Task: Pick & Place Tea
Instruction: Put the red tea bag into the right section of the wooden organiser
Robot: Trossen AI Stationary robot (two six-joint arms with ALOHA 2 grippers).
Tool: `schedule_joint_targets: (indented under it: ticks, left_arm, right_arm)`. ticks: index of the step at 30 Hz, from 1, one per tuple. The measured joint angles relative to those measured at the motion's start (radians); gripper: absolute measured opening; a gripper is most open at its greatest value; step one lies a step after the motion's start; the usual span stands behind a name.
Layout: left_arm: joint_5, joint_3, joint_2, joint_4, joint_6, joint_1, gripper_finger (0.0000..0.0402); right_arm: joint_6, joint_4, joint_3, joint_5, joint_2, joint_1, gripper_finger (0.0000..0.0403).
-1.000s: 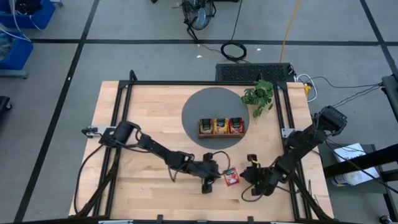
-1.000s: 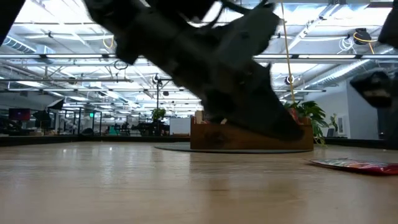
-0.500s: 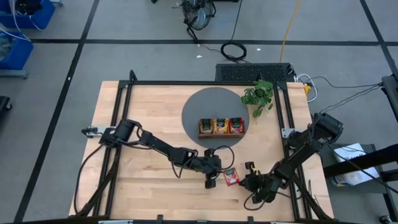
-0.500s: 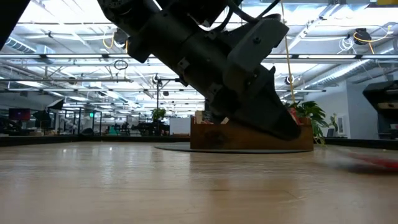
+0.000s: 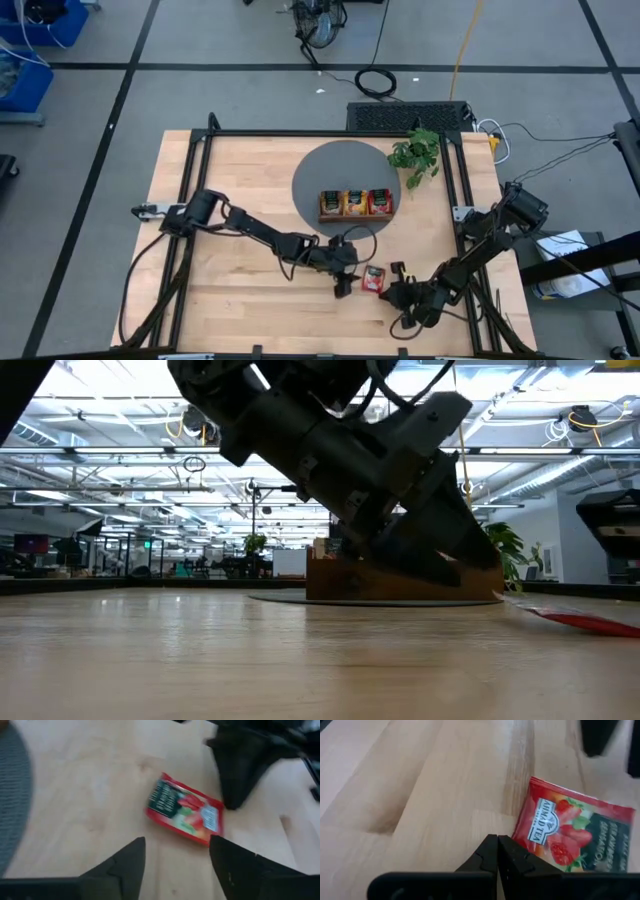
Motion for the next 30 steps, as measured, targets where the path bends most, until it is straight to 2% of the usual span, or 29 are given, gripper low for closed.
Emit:
schedule_joint_targets:
  ticks: [5, 9, 12, 15, 21, 30]
  left_arm:
    - [-0.001, 0.000, 0.000, 0.015, -0.102, 0.031, 0.0247]
    - [0.003, 0.000, 0.000, 0.021, -0.157, 0.045, 0.0252]
    - [0.002, 0.000, 0.000, 0.018, -0.174, 0.045, 0.0253]
    - [0.002, 0.000, 0.003, 0.018, -0.174, 0.036, 0.0253]
    - [-0.003, 0.000, 0.016, 0.024, -0.180, 0.032, 0.0253]
    - [0.005, -0.001, 0.019, 0.021, -0.182, 0.032, 0.0253]
  right_arm:
    - [-0.093, 0.000, 0.002, 0.036, -0.046, 0.031, 0.0000]
    - [-0.164, 0.021, 0.031, 0.132, -0.062, 0.048, 0.0000]
    - [-0.178, 0.019, 0.032, 0.161, -0.061, 0.046, 0.0000]
    - [-0.171, 0.006, 0.032, 0.144, -0.061, 0.034, 0.0000]
    - [-0.114, -0.024, 0.032, 0.036, -0.017, 0.012, 0.0000]
    - [-0.066, -0.003, 0.020, 0.023, 0.008, 0.005, 0.0000]
